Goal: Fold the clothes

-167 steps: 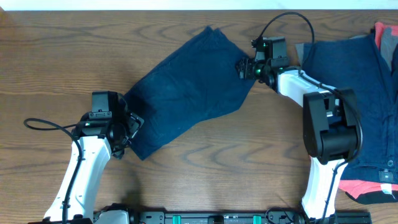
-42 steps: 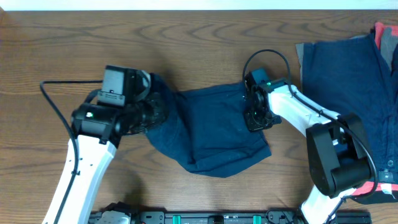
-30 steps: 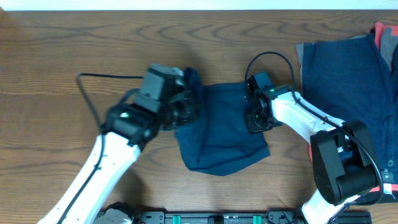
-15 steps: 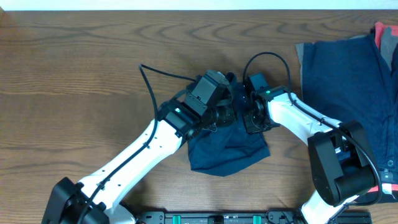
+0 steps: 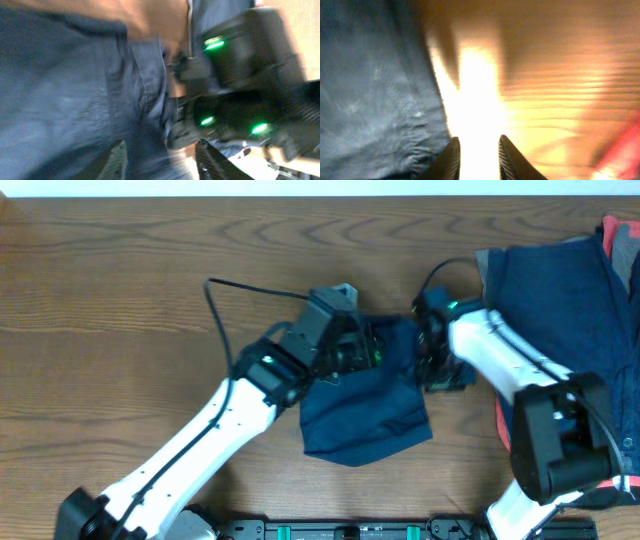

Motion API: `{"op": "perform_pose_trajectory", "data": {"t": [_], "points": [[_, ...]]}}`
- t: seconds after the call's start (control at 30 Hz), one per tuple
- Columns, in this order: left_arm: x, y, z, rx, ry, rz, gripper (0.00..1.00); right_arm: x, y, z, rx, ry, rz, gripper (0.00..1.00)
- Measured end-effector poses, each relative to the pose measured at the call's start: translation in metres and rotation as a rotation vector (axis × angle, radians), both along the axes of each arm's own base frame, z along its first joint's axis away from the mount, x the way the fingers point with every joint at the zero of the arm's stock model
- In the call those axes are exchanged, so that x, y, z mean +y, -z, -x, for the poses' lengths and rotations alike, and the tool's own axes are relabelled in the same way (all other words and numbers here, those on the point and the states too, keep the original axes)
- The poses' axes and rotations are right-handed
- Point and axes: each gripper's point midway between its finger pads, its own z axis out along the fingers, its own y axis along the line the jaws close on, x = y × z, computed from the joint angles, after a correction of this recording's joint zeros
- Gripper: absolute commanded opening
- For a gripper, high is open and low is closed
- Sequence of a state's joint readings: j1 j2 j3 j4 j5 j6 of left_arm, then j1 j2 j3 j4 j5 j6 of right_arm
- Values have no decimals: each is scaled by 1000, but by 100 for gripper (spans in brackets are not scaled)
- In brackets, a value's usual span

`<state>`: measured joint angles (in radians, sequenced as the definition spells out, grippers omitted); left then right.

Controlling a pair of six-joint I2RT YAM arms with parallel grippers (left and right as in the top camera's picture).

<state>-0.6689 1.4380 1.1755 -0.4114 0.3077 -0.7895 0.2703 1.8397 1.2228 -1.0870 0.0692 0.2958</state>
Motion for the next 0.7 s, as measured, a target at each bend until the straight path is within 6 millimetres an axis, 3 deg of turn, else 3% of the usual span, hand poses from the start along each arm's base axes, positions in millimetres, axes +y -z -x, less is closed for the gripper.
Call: {"op": "perform_pose_trajectory", "data": {"t": [0.17, 0.23, 0.33, 0.5, 0.7], "points": [[34, -21, -15, -78, -41, -12, 49, -23, -77, -46, -224, 97, -33, 32], [49, -19, -22, -77, -75, -38, 49, -22, -105, -53, -305, 91, -78, 32], [72, -9, -33, -67, -124, -90, 49, -6, -125, -46, -331, 36, -176, 32], [86, 14, -55, -75, -130, -162, 49, 33, -115, -26, -244, -64, -336, 31], [85, 71, -83, -35, -94, -240, 58, 74, -79, 13, -107, -131, -464, 30]]}}
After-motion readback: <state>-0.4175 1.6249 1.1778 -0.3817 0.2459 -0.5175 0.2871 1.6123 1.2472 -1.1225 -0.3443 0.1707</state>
